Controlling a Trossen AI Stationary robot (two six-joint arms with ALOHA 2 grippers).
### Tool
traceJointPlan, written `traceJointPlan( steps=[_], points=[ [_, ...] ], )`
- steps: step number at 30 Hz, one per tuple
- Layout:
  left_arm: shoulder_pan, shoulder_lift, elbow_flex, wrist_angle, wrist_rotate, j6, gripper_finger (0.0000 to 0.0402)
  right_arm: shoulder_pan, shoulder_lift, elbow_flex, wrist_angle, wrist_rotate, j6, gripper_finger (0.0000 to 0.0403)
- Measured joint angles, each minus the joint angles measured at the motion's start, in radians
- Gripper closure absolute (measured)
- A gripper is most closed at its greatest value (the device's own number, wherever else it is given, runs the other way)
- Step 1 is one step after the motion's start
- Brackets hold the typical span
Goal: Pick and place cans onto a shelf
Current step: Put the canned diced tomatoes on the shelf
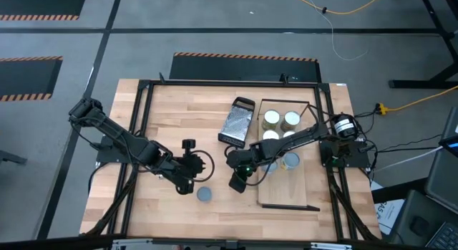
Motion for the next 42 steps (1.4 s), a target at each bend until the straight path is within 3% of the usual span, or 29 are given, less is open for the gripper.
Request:
traceJointPlan(
  steps=[10,14,18,24,34,42],
  points=[
    [0.0,0.0,0.0,0.0,0.0,0.0,0.0347,0.005,0.0,0.0,-0.002,-0.02,-0.117,0.0362],
    [0.0,0.0,0.0,0.0,0.0,0.0,0.0347,0.005,0.001,0.0,0.002,-0.078,-0.231,0.0396],
    [0.0,0.0,0.0,0.0,0.0,0.0,0.0347,0.005,0.007,-0.005,-0.013,-0.148,-0.363,0.0398],
    [0.0,0.0,0.0,0.0,-0.001,0.0,0.0347,0.0,0.002,-0.004,-0.024,-0.248,-0.427,0.0399],
    [0.0,0.0,0.0,0.0,-0.001,0.0,0.0347,-0.005,0.002,-0.003,-0.072,-0.252,-0.481,0.0396],
    [0.0,0.0,0.0,0.0,-0.001,-0.001,0.0347,-0.007,0.001,-0.002,-0.068,-0.252,-0.472,0.0338]
  ],
)
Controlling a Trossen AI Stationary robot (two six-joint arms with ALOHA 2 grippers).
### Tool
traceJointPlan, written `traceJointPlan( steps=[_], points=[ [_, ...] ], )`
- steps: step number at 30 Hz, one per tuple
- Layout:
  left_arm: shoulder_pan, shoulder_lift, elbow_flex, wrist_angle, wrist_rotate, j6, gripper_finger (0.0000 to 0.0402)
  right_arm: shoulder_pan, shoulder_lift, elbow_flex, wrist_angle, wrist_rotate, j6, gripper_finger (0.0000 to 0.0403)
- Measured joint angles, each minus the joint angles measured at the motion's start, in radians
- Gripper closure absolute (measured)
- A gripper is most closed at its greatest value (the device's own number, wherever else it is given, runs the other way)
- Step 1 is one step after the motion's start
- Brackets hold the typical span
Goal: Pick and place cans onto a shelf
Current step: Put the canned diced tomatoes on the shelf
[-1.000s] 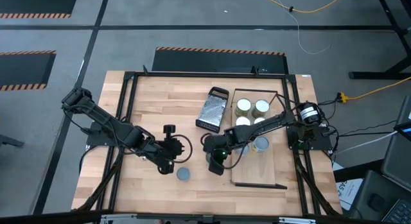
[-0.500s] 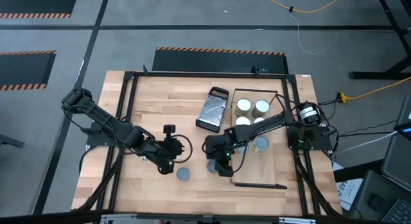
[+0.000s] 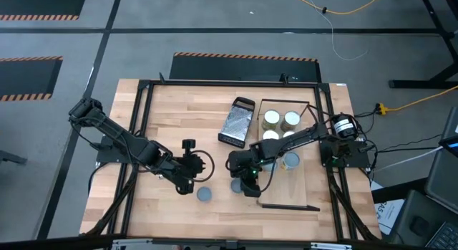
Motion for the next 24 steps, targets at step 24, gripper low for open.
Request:
traceJointPlan(
  steps=[24],
  points=[
    [0.0,0.0,0.0,0.0,0.0,-0.002,0.0347,0.007,-0.003,0.002,0.167,-0.157,0.054,0.0296]
  ],
)
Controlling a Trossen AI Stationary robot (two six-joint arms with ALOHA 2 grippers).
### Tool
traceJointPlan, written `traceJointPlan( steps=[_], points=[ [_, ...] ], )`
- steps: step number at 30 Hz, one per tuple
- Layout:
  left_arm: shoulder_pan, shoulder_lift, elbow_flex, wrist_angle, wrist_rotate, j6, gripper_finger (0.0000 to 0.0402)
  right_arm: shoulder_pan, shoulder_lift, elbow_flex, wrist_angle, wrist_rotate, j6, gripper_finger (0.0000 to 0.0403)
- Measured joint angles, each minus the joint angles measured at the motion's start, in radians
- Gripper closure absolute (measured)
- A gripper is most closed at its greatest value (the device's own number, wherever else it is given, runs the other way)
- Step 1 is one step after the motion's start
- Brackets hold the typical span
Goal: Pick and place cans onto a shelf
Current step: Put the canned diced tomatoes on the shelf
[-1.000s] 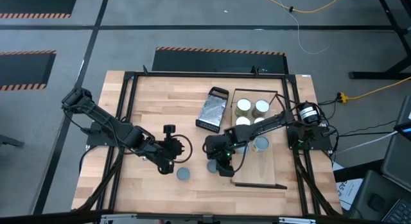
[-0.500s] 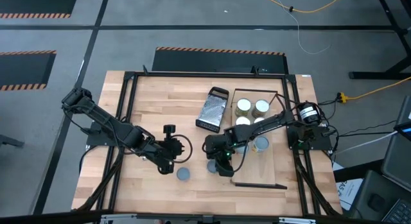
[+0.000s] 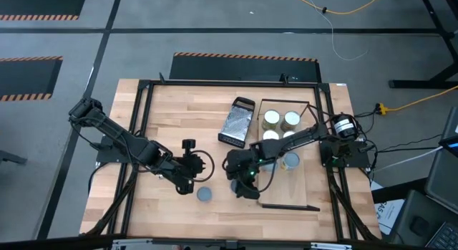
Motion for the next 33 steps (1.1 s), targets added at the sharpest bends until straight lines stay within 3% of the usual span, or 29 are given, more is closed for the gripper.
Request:
traceJointPlan(
  steps=[5,10,14,19,22,33],
  points=[
    [0.0,0.0,0.0,0.0,0.0,0.0,0.0347,0.01,0.0,0.001,0.078,0.0,0.003,0.0296],
    [0.0,0.0,0.0,0.0,0.0,0.0,0.0347,0.033,0.0,0.073,0.043,0.033,-0.006,0.0296],
    [0.0,0.0,0.0,0.0,0.0,0.0,0.0347,0.062,-0.001,0.18,-0.092,0.143,-0.065,0.0296],
    [0.0,0.0,0.0,0.0,0.0,0.0,0.0347,0.117,-0.002,0.275,-0.274,0.438,-0.073,0.0296],
    [0.0,0.0,0.0,0.0,0.0,0.001,0.0347,0.151,-0.002,0.283,-0.292,0.562,-0.022,0.0296],
    [0.0,0.0,0.0,0.001,0.0,0.0,0.0347,0.221,0.003,0.273,-0.307,0.618,0.0,0.0296]
  ],
)
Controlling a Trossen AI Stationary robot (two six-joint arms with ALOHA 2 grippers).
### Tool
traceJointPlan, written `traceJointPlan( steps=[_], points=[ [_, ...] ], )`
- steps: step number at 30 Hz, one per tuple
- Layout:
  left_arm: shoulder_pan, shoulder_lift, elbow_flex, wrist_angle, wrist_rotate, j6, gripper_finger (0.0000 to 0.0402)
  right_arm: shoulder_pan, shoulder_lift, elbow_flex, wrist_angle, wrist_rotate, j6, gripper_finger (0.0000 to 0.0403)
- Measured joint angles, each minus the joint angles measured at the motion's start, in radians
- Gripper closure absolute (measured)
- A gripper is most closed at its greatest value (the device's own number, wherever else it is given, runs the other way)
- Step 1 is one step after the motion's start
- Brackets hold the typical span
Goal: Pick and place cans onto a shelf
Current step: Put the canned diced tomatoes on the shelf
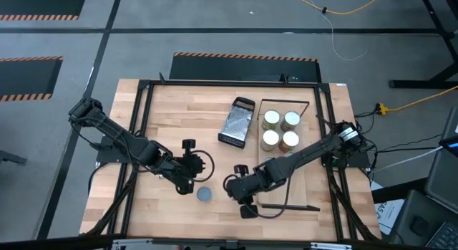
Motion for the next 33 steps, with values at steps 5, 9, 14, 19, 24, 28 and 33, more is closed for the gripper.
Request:
traceJointPlan(
  steps=[5,9,14,19,24,28,33],
  points=[
    [0.0,0.0,0.0,0.0,0.0,0.0,0.0347,0.005,0.0,0.0,-0.005,0.059,0.002,0.0296],
    [0.0,0.0,0.0,0.0,0.0,0.0,0.0347,0.006,0.004,0.0,-0.01,0.064,0.027,0.0296],
    [-0.002,0.0,0.0,0.0,0.0,0.0,0.0347,0.006,0.027,-0.002,-0.019,0.082,0.066,0.0296],
    [-0.008,0.0,0.001,0.003,0.0,0.0,0.0347,0.005,0.068,-0.002,-0.03,0.083,0.082,0.0296],
    [-0.02,0.0,0.001,0.005,0.001,0.0,0.0347,0.005,0.085,-0.002,-0.041,0.093,0.081,0.0296],
    [-0.022,0.0,0.001,0.008,0.002,-0.007,0.0347,0.005,0.085,-0.002,-0.046,0.139,0.104,0.0296],
    [-0.021,0.0,0.001,0.008,0.002,-0.017,0.0347,0.005,0.094,-0.001,-0.046,0.143,0.116,0.0296]
  ],
)
